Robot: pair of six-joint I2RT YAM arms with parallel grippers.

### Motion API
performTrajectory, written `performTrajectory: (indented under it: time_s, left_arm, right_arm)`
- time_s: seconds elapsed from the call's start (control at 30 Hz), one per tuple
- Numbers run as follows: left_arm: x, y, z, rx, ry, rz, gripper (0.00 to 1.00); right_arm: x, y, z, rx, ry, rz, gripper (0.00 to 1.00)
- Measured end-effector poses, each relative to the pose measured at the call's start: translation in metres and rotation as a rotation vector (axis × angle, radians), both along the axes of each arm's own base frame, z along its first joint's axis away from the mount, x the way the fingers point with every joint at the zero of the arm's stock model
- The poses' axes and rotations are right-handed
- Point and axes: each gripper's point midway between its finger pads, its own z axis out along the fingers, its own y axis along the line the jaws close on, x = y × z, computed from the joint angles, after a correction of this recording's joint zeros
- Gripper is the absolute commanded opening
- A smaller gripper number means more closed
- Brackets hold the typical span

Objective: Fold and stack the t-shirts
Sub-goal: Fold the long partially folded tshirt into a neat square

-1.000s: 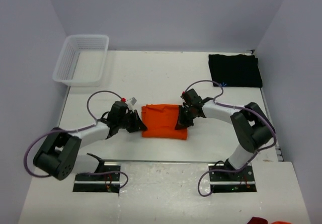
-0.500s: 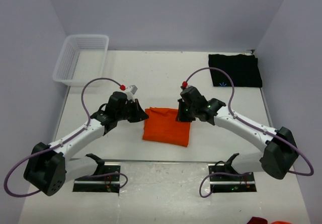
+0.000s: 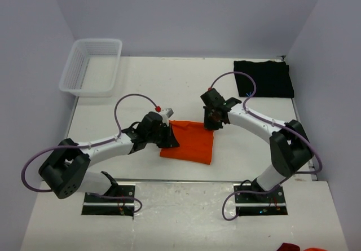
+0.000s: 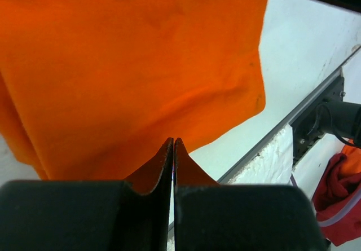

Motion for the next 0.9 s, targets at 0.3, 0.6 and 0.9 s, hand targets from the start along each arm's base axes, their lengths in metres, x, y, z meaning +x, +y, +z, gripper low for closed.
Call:
performTrajectory:
  time_s: [0.3, 0.6, 0.9]
  left_arm:
    - [-0.019, 0.024, -0.035, 0.061, 0.059, 0.055, 0.00]
    - [-0.028, 0.033, -0.049, 0.050, 0.070, 0.081, 0.00]
    - [-0.031, 0.033, -0.051, 0.004, 0.054, 0.096, 0.00]
  right_arm:
    - [0.012, -0.013, -0.031, -0.059, 0.076, -0.033, 0.00]
    - [0.026, -0.012, -0.051, -0.099, 0.145, -0.045, 0.00]
    - [0.052, -0.020, -0.046, -0.101, 0.152, -0.087, 0.00]
